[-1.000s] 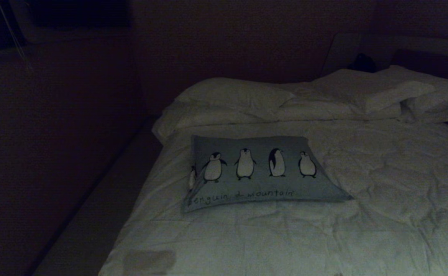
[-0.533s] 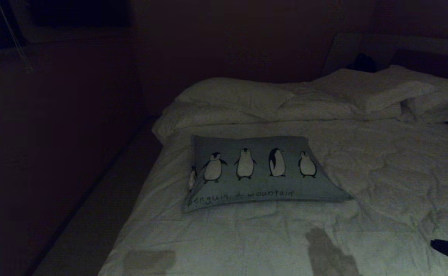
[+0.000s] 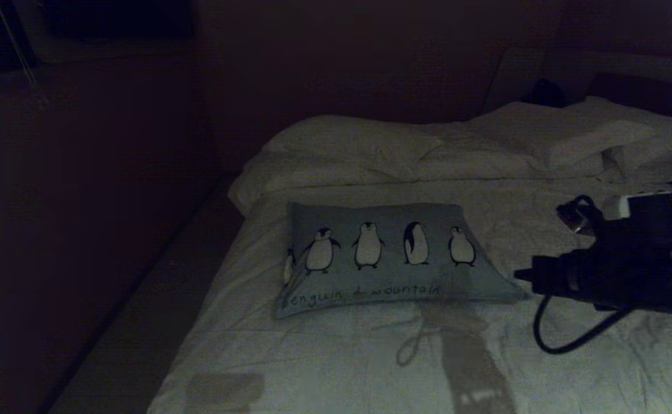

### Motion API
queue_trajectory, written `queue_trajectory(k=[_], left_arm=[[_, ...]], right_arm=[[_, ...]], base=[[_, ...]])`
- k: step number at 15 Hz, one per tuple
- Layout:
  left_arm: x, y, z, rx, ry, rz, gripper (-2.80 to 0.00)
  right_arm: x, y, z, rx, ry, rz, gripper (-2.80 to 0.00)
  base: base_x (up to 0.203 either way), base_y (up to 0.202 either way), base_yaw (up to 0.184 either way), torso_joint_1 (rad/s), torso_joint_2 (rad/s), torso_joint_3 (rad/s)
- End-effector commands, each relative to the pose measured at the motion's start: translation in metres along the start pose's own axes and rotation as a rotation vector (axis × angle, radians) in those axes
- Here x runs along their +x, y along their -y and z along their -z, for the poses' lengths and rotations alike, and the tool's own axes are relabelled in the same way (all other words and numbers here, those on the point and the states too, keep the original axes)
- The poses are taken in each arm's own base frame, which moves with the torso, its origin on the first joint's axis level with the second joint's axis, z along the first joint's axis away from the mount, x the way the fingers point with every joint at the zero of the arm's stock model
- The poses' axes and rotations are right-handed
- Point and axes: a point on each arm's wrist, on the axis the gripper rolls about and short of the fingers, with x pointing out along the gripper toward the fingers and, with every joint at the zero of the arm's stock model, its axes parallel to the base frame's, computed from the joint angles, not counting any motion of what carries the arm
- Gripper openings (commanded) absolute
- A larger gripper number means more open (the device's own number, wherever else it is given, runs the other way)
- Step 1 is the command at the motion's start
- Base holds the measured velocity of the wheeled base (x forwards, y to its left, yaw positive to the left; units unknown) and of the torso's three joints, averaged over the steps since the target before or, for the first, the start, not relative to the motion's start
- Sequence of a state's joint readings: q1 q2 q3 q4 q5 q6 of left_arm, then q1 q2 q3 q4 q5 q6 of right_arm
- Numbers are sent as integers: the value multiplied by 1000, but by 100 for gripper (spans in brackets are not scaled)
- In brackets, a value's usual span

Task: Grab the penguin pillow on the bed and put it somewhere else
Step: Pick up the pillow

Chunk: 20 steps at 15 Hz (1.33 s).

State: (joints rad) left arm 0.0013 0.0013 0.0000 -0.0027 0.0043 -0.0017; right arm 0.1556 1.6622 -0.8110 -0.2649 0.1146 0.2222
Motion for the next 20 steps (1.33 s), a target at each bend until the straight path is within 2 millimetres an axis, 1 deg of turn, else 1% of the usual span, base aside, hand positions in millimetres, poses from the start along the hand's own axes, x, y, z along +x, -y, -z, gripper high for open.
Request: queue_trajectory(k=[1, 3, 4, 5, 6, 8, 11, 15, 16, 18, 20], left_arm=[[0, 0, 0, 0, 0, -1, -280], [0, 0, 0, 0, 0, -1, -280], [0, 0, 0, 0, 0, -1, -280], [0, 0, 0, 0, 0, -1, -280], [0, 0, 0, 0, 0, -1, -280], [0, 0, 0, 0, 0, -1, -280], [0, 0, 0, 0, 0, -1, -280], [0, 0, 0, 0, 0, -1, -280], [0, 0, 0, 0, 0, -1, -280], [0, 0, 0, 0, 0, -1, -280], [0, 0, 0, 0, 0, -1, -280]], right_arm=[[47, -13, -5, 43, 21, -39, -280], [75, -30, -8, 40, 24, -9, -280], [86, -41, -9, 31, 34, -2, -280], [94, -53, -10, 19, 39, 3, -280], [100, -60, -10, 10, 34, 16, -280], [114, -74, -16, -4, 35, 29, -280], [129, -88, -17, -24, 25, 18, -280], [150, -93, -16, -34, 21, 13, -280], [154, -94, -16, -35, 25, 10, 0], [163, -101, -14, -44, 22, -1, 0], [166, -112, -13, -55, 31, -25, 0]], base=[[0, 0, 0, 0, 0, 0], [0, 0, 0, 0, 0, 0], [0, 0, 0, 0, 0, 0], [0, 0, 0, 0, 0, 0], [0, 0, 0, 0, 0, 0], [0, 0, 0, 0, 0, 0], [0, 0, 0, 0, 0, 0], [0, 0, 0, 0, 0, 0], [0, 0, 0, 0, 0, 0], [0, 0, 0, 0, 0, 0], [0, 0, 0, 0, 0, 0]])
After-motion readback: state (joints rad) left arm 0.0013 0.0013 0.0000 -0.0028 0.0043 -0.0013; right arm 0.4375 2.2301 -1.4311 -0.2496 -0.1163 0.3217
